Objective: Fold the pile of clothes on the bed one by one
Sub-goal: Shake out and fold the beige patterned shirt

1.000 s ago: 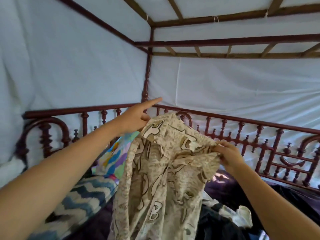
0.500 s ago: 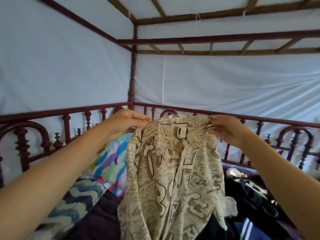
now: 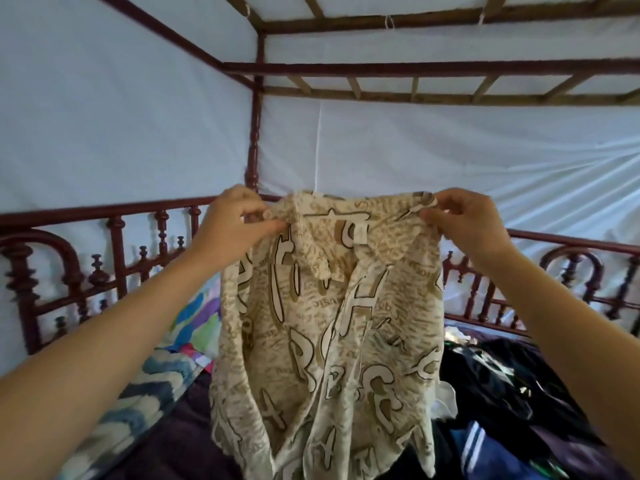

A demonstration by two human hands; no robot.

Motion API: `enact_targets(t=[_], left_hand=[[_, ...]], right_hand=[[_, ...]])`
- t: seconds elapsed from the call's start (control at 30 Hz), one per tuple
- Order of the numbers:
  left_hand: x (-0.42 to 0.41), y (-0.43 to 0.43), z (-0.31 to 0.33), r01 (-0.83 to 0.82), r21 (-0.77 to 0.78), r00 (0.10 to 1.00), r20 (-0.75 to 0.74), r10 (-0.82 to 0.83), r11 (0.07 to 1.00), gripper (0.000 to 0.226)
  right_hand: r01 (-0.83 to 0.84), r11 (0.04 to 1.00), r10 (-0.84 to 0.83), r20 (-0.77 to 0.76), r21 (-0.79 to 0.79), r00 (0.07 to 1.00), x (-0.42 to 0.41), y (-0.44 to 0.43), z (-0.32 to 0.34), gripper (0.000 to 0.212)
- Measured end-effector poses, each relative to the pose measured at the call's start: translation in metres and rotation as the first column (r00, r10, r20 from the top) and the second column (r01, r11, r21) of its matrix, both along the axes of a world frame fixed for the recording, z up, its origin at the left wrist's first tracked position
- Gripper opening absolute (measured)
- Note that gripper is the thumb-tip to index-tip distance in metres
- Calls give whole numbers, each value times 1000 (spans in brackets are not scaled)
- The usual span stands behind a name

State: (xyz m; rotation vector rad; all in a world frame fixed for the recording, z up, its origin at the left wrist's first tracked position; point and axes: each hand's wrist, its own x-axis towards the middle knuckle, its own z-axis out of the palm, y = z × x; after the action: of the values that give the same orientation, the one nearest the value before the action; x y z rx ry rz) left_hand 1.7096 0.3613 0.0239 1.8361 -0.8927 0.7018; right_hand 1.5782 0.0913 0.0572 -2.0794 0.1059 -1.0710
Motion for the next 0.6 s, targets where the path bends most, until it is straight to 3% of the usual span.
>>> enact_targets(t=[0.1,0.2,0.3,0.4,0.53,0.6], left_hand=[[-12,12,16,-17,-105,1000,-11,16,994,11],[-19,22,12,-49,-104,994,-100,38,993,14],[-25,34,-26,-63,-35,970,-237,53,997,9],[-31,48,-86,-28,33,909,-415,39,999,28],[-38,64,-169,-37,189,811,-568,140,981,40],[-40,72,-207,20,222,750,-648,132,975,37]], right_hand=[[-24,998,17,140,49,990,3,21,7,26],[-50,997,43,136,51,990,12,41,-3,28],[-72,995,73,-12,69,997,24,48,-42,28],[-82,995,95,-231,65,968,37,47,-104,25],[-111,988,148,-471,105,870,48,50,-194,14],[-110,988,153,-569,109,808,49,54,-233,18]])
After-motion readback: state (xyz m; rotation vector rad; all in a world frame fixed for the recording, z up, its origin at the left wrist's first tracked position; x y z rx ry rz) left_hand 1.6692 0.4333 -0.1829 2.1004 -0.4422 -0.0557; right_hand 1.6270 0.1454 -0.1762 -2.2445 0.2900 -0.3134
